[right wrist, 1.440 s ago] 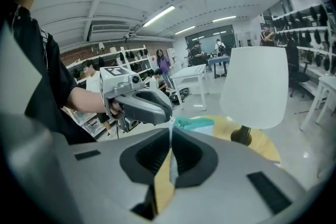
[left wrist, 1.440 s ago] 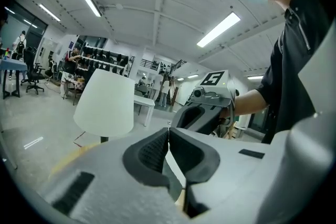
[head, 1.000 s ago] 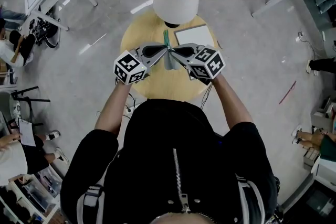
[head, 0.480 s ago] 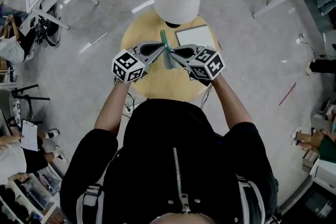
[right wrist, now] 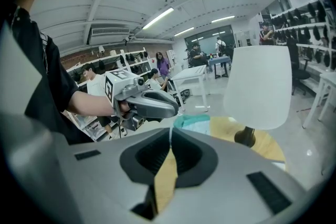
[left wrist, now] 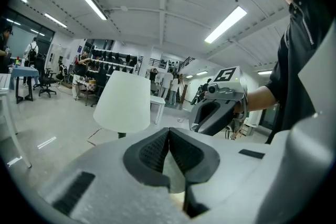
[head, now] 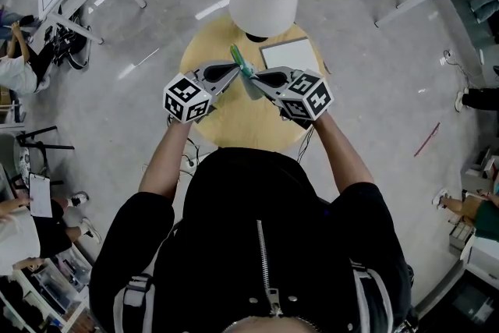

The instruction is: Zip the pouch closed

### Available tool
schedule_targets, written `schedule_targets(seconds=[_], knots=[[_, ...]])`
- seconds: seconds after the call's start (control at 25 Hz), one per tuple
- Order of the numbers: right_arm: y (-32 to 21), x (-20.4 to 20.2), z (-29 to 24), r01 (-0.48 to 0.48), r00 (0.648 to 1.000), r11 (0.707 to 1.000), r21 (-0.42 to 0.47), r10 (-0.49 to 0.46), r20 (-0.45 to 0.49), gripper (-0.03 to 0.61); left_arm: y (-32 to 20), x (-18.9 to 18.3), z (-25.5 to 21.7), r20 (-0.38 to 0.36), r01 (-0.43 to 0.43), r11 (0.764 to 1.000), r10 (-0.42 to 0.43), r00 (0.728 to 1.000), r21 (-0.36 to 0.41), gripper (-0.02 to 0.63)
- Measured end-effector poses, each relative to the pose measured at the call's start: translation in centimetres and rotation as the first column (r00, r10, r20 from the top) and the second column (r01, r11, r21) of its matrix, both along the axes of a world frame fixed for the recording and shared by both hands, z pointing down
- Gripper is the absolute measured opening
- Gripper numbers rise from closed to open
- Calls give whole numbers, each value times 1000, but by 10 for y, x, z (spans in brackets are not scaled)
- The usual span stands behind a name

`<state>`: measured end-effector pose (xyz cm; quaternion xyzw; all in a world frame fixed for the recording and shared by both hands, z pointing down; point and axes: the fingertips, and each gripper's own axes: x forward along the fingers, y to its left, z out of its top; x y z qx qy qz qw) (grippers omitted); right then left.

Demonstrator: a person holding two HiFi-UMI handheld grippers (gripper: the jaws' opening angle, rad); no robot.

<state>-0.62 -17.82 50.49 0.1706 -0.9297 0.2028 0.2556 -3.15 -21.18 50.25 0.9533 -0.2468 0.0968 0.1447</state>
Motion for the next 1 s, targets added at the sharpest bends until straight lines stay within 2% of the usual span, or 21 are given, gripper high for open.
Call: schedule_targets(seconds=[0.4,0.6,1.0], knots=[[2,0,-3,3,1000,1000,-3,-3,5,18,-9,-18,9,23,49,999,-49,999,-15,6],[3,5,-5,-1,1000,1000,-3,1,10,17,-18,-35,10,27,100,995,-99,995,-23,6],[5,6,-7,2,1000,1000,3,-2,14,17,-22,-47,15,66,124,992,-123,990,-10,8]])
